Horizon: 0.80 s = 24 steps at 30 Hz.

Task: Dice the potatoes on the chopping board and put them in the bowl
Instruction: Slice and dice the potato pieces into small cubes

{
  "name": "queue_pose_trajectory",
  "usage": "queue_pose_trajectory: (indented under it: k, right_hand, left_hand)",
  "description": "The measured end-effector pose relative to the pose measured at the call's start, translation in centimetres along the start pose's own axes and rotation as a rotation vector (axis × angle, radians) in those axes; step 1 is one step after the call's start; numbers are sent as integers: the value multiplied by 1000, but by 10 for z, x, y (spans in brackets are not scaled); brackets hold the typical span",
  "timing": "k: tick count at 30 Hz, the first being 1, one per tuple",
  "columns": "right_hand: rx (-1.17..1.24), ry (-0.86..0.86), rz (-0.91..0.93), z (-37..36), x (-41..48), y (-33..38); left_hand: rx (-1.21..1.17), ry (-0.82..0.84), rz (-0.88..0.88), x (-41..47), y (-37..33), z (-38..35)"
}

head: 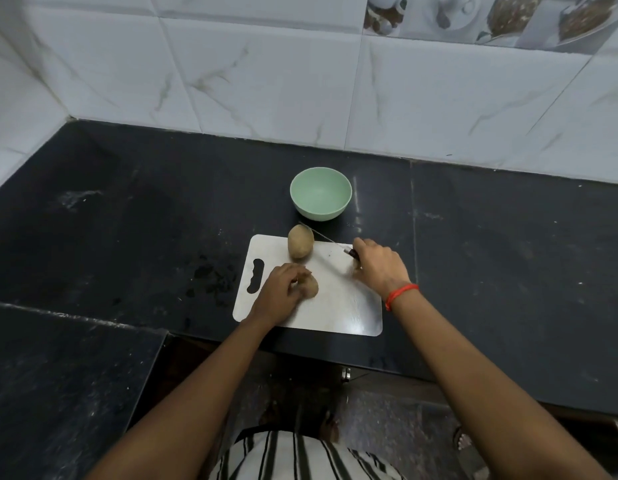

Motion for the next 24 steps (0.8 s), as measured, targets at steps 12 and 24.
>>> queue_pose_trajectory:
  k: [12, 24]
  right_hand:
    - [566, -233, -64, -7, -14, -30]
    - [1045, -422, -163, -50, -65, -14]
  left_hand:
    - [-72, 33, 17, 0, 10, -3]
    - [-109, -75, 42, -4, 6, 0]
Point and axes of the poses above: each hand's wrist, its own x-axis towards the middle knuckle, its own z-axis out of the back of the hand, y = z × x, the point moved 9 cm from there along x, towards the middle knuckle, and after that the axes turned 12 degrees about x, right-handed, at the moved point
